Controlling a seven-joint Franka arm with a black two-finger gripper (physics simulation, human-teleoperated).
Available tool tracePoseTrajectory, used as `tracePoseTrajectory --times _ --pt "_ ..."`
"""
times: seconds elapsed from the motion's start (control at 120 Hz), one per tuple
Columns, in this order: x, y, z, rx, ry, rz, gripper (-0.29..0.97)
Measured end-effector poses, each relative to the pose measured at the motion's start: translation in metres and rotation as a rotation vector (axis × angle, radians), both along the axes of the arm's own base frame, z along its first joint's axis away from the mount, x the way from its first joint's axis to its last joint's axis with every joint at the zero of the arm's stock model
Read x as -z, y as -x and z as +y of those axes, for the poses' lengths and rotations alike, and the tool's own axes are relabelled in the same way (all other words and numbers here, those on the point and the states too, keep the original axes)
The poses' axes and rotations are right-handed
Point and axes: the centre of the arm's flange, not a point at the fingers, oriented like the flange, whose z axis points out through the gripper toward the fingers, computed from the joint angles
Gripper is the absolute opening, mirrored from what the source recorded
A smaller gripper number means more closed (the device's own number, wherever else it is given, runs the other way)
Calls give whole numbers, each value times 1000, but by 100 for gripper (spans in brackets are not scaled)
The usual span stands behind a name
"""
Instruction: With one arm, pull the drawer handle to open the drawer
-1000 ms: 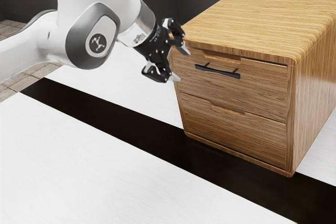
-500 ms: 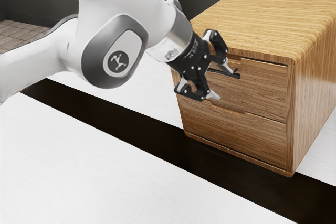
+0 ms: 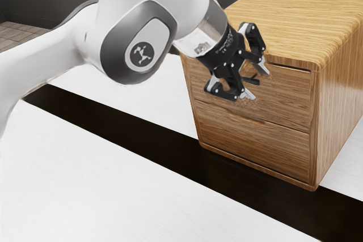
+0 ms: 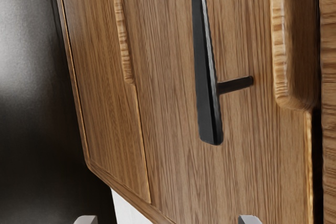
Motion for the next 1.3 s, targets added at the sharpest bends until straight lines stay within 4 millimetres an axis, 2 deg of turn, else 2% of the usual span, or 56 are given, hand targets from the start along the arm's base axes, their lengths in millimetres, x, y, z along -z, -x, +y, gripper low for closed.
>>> tracePoseTrajectory --times 0.092,0.242,0.325,0.383,0.525,0.608,0.892,1.3 --pt "4 -11 24 -43 -9 8 29" --pt "11 -26 77 -132 -17 23 28" --pt "17 -31 92 -157 -20 34 28" --pt "21 -32 89 -153 -21 41 28" --pt "23 -28 64 -112 -22 47 28" --pt "23 -27 57 -100 -23 49 28" --pt "24 -29 69 -120 -23 54 27" --pt "30 -30 63 -110 -26 65 22"
